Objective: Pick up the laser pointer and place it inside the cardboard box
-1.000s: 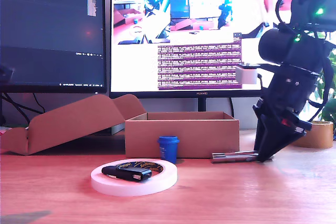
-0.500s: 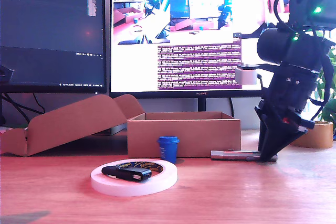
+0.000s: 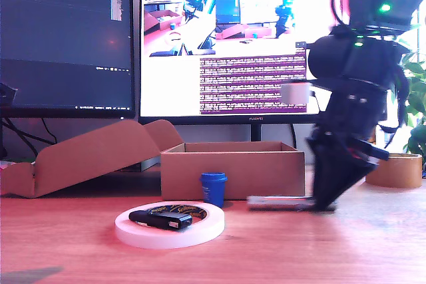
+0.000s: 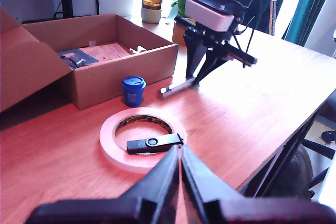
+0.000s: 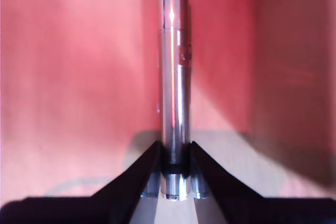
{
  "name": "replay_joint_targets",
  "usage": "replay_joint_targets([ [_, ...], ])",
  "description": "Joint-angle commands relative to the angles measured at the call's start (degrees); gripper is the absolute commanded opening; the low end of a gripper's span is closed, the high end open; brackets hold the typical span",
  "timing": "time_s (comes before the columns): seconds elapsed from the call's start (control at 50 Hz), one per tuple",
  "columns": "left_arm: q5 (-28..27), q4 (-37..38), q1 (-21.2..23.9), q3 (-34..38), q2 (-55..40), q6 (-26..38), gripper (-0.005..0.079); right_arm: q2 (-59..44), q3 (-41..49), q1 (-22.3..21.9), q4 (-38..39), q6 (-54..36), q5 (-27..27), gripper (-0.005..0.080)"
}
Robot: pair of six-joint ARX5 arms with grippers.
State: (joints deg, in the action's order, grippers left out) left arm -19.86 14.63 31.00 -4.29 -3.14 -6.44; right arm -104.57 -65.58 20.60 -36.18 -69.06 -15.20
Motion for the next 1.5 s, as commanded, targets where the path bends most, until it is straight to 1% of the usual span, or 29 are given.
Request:
replay_joint_targets([
  [0.0,0.04,-0.48,0.13,0.57,-0.22,0.50,-0.0021,1.60,0.72,0.52,-0.04,0.00,-1.49,-0.0009],
  [0.22,0.07,-0.48,0.13,0.57,-0.22,0.92,-0.0021,4.87,-2.60,0.76,-0.22,0.31,-6.64,-0.0009],
  [0.34,0.50,-0.48,0.13,0.57,-0.22,0.92,-0.0021,5.42,-5.51,0.76,0.74,3.89,-8.90,-0.0009],
  [0.42,0.70,-0.48,0.13,0.57,-0.22,0.90,-0.0021,5.42,-7.28,0.76,3.21,7.87,-8.87,-0.0009],
  [0.62,0.90,-0.48,0.13,0.57,-0.22,0.90,-0.0021,5.40,-8.46,0.79,13.18,16.48,-8.59,-0.0010],
  [0.76,0.90,-0.48,0.13,0.57,-0.22,0.90,-0.0021,4.68,-8.46,0.76,15.45,19.87,-6.80,-0.0010],
  [0.86,0.92,-0.50,0.13,0.57,-0.22,0.90,-0.0021,3.39,-8.46,0.79,16.09,21.20,-5.14,-0.0010],
  [0.98,0.90,-0.50,0.13,0.57,-0.22,0.90,-0.0021,1.92,-8.46,0.76,16.31,21.22,-4.94,-0.0010],
  [1.1,0.90,-0.48,0.13,0.57,-0.22,0.90,-0.0021,0.42,-8.46,0.76,15.96,21.38,-3.61,-0.0010],
  [1.4,0.87,-0.48,0.13,0.57,-0.22,0.87,-0.0021,-1.01,-8.46,0.76,15.32,21.42,-3.21,-0.0009],
  [1.48,0.90,-0.48,0.13,0.57,-0.22,0.87,-0.0021,-1.01,-8.46,0.76,14.56,21.44,-3.21,0.0022],
])
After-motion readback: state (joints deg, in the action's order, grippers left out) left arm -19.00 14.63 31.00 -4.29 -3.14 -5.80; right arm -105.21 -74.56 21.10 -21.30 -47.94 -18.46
